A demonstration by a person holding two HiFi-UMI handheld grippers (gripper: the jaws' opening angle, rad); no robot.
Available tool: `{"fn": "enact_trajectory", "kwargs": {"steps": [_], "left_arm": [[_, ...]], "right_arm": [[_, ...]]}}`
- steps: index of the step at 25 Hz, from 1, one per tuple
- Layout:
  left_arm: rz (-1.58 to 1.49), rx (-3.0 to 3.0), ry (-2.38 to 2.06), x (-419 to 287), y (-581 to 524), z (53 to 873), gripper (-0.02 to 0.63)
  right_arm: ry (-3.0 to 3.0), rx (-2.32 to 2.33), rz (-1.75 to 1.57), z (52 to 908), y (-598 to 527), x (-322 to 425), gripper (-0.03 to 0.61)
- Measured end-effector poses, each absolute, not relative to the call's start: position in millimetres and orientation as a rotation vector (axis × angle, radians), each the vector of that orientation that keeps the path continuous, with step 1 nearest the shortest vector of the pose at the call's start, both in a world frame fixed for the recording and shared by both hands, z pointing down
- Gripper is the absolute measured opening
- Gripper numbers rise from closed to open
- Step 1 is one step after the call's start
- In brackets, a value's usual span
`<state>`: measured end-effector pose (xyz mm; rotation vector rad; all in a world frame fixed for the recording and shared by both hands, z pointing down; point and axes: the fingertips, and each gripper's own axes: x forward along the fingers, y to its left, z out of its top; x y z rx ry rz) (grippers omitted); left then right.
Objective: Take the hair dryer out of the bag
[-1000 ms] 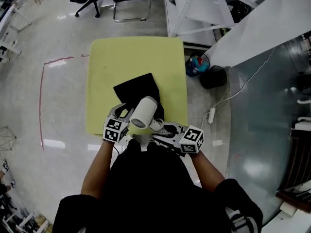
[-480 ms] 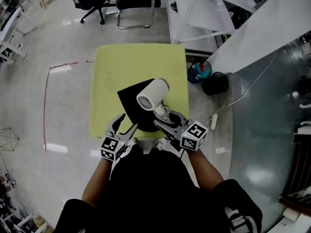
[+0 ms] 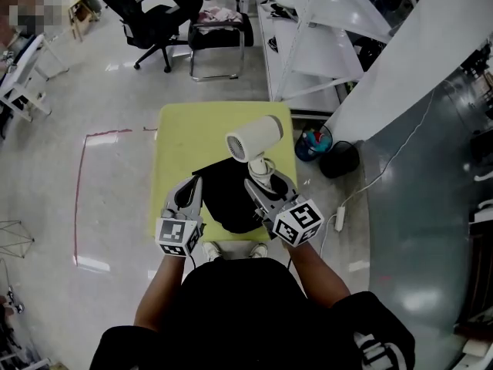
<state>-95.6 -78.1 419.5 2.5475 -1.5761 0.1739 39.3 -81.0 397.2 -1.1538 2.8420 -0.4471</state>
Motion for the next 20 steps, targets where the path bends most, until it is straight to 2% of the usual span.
{"fn": "enact_trajectory", "kwargs": {"steps": [11, 20], "left_arm": [[0.097, 2.548, -1.583, -86.9, -96.2, 377.4, 0.006], [0.086, 2.589, -1.557, -85.7, -96.4, 370.7, 0.006]], "right_arm": [[2.777, -1.391, -0.209, 361.0, -101.3, 44.4, 0.179], [2.74, -1.431, -0.198, 355.1, -106.8, 48.4, 0.179]]}}
